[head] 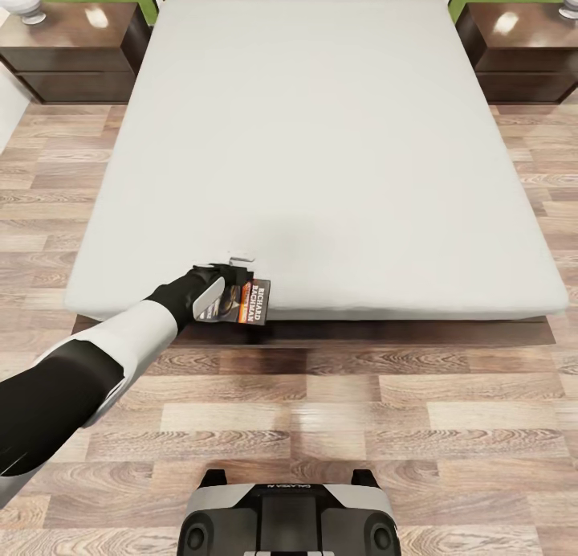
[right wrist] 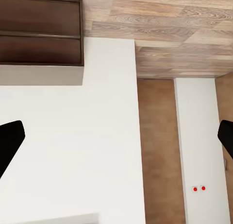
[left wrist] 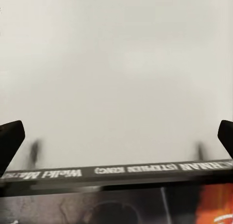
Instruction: In the bedroom, move the book from the bed onto either nightstand, and place the two sandals side by side next to the bed.
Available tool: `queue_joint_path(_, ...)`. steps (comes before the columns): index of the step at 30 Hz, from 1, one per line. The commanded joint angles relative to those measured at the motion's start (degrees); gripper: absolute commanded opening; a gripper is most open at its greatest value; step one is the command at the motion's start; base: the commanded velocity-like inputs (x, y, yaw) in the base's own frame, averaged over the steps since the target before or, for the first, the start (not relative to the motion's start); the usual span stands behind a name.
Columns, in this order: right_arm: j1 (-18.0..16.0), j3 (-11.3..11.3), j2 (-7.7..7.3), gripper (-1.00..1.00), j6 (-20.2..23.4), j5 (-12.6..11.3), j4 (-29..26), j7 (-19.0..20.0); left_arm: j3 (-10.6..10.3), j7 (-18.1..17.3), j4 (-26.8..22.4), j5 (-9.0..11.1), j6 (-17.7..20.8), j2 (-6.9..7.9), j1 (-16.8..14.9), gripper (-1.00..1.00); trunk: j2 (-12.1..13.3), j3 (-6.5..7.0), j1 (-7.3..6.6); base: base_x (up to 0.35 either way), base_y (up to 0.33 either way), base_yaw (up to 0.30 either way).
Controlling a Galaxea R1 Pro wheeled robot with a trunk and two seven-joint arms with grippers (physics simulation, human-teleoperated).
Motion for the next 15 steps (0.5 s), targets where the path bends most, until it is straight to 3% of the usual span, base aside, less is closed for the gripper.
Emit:
queue_joint_path(1,-0.04,-0.49,-0.03,1.0,0.1,0.55,0.11,-0.2,-0.46,0.67,-0.15,0.62,0.27,0.05,-0.21,1.0,-0.02,-0.02,0.0,0.0,0.0,0.0)
queue_joint_path(15,-0.04,-0.34,0.05,1.0,-0.19,0.61,0.08,-0.12,-0.27,8.13,-0.85,0.75,2.86,0.64,-10.11,1.0,-0.02,-0.02,0.0,0.0,0.0,0.0)
